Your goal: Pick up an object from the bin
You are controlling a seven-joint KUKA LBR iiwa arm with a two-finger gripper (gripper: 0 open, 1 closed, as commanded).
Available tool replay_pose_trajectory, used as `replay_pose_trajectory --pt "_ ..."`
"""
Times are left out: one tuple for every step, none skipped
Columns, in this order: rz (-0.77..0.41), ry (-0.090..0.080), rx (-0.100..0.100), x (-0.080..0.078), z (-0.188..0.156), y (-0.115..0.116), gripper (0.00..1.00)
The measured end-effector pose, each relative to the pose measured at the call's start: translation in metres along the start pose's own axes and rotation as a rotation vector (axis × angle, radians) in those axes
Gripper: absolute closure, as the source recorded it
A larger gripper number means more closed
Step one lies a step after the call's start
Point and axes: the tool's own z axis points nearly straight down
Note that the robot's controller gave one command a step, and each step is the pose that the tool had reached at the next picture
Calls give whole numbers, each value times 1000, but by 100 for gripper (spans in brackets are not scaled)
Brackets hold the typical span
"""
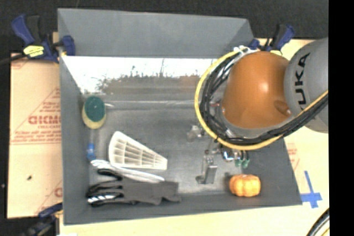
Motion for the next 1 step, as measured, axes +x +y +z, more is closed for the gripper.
replay_pose_trajectory --pt "2 -8 0 -2 -4 0 0"
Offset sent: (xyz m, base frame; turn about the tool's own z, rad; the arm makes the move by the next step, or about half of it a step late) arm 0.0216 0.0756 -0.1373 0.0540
